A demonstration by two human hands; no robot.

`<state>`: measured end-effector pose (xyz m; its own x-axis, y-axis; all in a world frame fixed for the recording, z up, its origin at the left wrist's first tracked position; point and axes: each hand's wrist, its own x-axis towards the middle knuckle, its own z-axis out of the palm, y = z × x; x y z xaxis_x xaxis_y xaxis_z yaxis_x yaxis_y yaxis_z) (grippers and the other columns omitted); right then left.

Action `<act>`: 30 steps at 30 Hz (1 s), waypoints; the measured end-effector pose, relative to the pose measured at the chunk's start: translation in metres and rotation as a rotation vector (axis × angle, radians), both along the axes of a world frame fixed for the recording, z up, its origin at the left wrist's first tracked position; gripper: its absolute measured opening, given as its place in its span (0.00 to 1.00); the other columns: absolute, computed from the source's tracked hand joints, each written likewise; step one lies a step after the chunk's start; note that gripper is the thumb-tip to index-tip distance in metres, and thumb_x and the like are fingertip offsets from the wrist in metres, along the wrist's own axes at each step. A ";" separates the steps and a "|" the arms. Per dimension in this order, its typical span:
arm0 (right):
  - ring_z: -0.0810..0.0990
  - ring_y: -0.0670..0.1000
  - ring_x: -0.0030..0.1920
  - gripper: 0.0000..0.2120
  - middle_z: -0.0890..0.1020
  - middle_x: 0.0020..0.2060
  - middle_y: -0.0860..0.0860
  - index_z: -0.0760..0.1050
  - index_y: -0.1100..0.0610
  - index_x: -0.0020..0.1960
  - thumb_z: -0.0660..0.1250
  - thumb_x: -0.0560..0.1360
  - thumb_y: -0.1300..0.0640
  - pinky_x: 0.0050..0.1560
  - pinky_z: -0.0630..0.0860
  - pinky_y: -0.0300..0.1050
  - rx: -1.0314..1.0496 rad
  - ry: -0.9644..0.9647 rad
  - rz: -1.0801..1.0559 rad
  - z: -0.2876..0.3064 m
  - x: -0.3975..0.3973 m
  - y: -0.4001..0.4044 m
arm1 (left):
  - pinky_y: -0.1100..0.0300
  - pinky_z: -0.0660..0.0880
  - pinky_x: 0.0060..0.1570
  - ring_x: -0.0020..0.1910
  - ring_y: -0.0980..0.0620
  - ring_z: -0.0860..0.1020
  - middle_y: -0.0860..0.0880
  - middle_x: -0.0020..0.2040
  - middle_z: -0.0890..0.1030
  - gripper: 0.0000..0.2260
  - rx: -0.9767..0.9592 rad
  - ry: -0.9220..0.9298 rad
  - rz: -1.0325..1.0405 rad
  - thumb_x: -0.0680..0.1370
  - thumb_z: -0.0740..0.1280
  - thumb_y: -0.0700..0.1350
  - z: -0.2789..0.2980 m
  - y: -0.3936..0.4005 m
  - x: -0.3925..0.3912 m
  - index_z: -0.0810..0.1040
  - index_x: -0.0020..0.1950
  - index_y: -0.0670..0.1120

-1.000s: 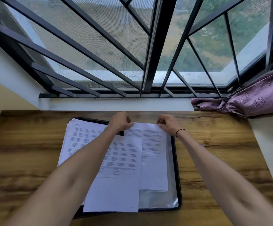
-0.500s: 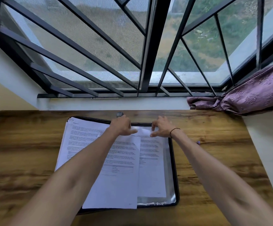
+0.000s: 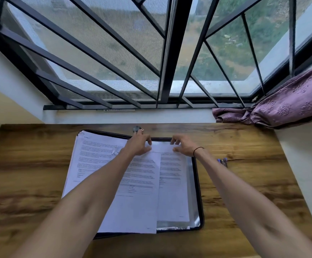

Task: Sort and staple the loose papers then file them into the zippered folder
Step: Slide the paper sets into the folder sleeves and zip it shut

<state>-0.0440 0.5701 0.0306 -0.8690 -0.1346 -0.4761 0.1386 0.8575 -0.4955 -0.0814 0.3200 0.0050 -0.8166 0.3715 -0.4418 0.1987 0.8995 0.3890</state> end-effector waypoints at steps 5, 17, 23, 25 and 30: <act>0.82 0.48 0.46 0.06 0.83 0.44 0.47 0.81 0.51 0.45 0.78 0.73 0.56 0.51 0.82 0.50 -0.002 -0.013 -0.021 -0.004 -0.003 0.002 | 0.43 0.75 0.61 0.69 0.44 0.69 0.44 0.72 0.68 0.12 -0.012 0.056 0.019 0.80 0.70 0.53 0.004 0.000 0.003 0.77 0.61 0.53; 0.68 0.58 0.58 0.20 0.72 0.59 0.56 0.72 0.52 0.56 0.76 0.68 0.54 0.53 0.67 0.52 0.395 0.580 -0.278 -0.013 0.064 -0.038 | 0.47 0.73 0.61 0.64 0.45 0.72 0.48 0.63 0.73 0.25 -0.091 0.265 0.103 0.74 0.75 0.59 0.009 -0.052 0.023 0.73 0.67 0.52; 0.77 0.59 0.53 0.18 0.77 0.50 0.54 0.70 0.55 0.56 0.73 0.75 0.47 0.44 0.72 0.50 0.049 0.310 -0.495 -0.021 0.110 -0.088 | 0.50 0.72 0.54 0.57 0.45 0.74 0.47 0.59 0.75 0.21 -0.130 0.453 0.224 0.73 0.76 0.54 0.018 -0.094 0.046 0.76 0.62 0.50; 0.76 0.60 0.56 0.25 0.75 0.55 0.55 0.66 0.55 0.59 0.74 0.73 0.42 0.46 0.73 0.51 0.005 0.149 -0.606 -0.027 0.124 -0.111 | 0.48 0.72 0.52 0.55 0.43 0.75 0.45 0.57 0.75 0.21 -0.127 0.524 0.307 0.71 0.78 0.52 0.021 -0.109 0.054 0.77 0.60 0.49; 0.69 0.64 0.65 0.33 0.70 0.63 0.60 0.61 0.58 0.65 0.77 0.71 0.49 0.56 0.72 0.57 -0.024 -0.092 -0.844 -0.031 0.129 -0.159 | 0.44 0.74 0.52 0.59 0.41 0.75 0.44 0.59 0.74 0.24 -0.104 0.602 0.563 0.70 0.79 0.51 0.028 -0.145 0.075 0.75 0.62 0.49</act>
